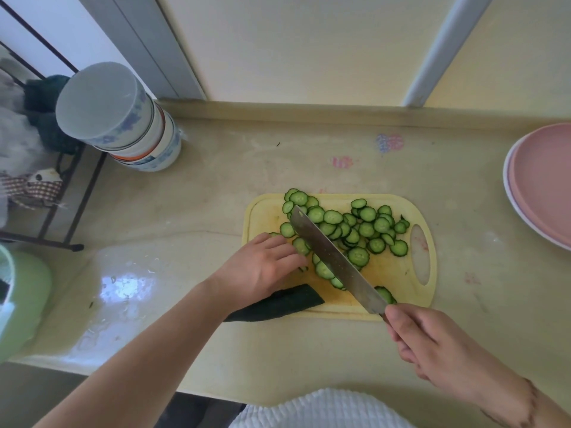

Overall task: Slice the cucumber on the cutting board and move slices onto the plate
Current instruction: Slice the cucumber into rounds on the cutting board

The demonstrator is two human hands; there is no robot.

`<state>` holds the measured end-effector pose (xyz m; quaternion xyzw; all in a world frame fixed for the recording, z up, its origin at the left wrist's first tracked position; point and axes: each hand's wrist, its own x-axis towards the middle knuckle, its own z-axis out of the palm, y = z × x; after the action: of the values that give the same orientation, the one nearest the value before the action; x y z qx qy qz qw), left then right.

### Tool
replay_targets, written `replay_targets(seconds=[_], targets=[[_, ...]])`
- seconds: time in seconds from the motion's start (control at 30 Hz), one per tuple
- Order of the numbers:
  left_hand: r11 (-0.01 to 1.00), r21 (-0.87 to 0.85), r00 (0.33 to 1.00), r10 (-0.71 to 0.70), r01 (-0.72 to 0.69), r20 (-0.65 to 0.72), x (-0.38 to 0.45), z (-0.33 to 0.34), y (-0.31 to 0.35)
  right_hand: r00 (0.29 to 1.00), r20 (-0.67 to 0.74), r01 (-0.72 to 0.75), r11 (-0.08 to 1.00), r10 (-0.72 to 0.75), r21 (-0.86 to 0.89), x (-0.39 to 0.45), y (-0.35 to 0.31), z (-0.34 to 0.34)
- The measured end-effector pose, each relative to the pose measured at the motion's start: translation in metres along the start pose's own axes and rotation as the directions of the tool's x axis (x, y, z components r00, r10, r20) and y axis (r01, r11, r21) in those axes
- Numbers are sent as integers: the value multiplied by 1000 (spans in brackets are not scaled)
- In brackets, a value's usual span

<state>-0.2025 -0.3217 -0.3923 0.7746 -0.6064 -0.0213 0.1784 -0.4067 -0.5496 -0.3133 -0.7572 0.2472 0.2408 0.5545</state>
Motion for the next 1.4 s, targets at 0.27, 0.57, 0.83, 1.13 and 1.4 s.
replay_targets(seconds=[0.27, 0.57, 0.83, 1.13, 1.4], targets=[[843, -199, 779, -538, 500, -323, 14, 5, -11, 999, -24, -25, 1000, 25, 6, -2, -3, -4], [869, -143, 813, -493, 473, -310, 2, -7, 31, 999, -41, 25, 992, -30, -123, -8, -7, -6], [916, -126, 882, -401, 381, -249, -25, 13, 72, 998, -15, 54, 977, -59, -206, -20, -9, -1], [959, -46, 881, -275, 280, -385, -31, 36, 81, 995, -9, 90, 929, -100, -360, -22, -10, 11], [966, 9, 876, -229, 257, -424, -33, 41, 85, 992, -2, 115, 910, -126, -399, -25, -11, 12]])
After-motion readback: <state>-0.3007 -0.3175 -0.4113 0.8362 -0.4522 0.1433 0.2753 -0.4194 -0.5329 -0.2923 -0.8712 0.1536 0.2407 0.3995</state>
